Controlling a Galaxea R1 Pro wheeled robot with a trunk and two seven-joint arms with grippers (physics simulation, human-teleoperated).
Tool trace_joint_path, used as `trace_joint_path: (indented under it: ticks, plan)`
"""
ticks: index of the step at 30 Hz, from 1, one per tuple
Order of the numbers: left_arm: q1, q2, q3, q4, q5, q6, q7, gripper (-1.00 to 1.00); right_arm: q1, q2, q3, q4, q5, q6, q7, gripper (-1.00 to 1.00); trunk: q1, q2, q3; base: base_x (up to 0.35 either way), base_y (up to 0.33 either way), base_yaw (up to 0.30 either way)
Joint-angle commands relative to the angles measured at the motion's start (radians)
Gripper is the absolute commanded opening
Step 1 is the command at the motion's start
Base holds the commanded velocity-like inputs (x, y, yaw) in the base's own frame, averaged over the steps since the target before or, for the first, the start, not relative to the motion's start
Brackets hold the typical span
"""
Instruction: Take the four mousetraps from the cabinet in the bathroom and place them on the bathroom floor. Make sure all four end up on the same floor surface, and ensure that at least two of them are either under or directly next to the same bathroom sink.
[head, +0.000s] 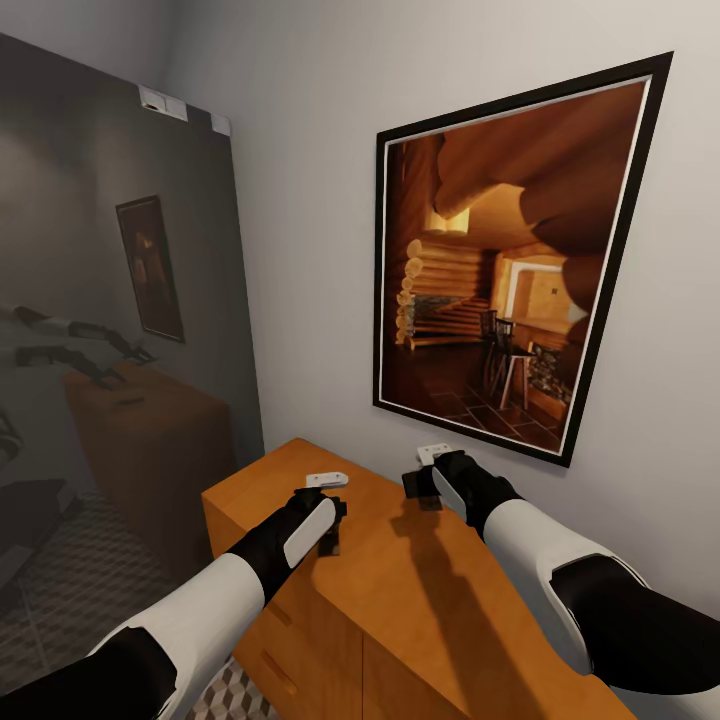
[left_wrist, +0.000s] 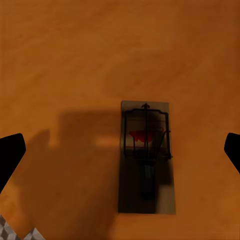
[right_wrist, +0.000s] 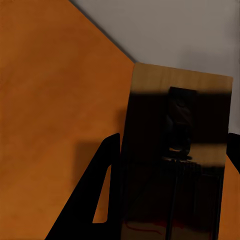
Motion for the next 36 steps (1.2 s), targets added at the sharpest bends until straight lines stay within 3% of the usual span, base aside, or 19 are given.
trace_joint_path:
  ticks: [1,36]
  plan:
    - [-0.001,0.0,-0.003,-0.001,0.005,0.003,0.007,1.0,-0.001,-0.001,0.008,-0.001,-0.012,0.004,-0.001,-1.0,0.0,-0.001,-0.002,0.0,0.0,0.0]
    - [-0.001,0.0,-0.004,-0.002,0.005,0.002,0.01,1.0,-0.001,-0.001,0.008,-0.001,-0.012,0.004,-0.001,-1.0,0.0,-0.001,-0.002,0.0,0.0,0.0]
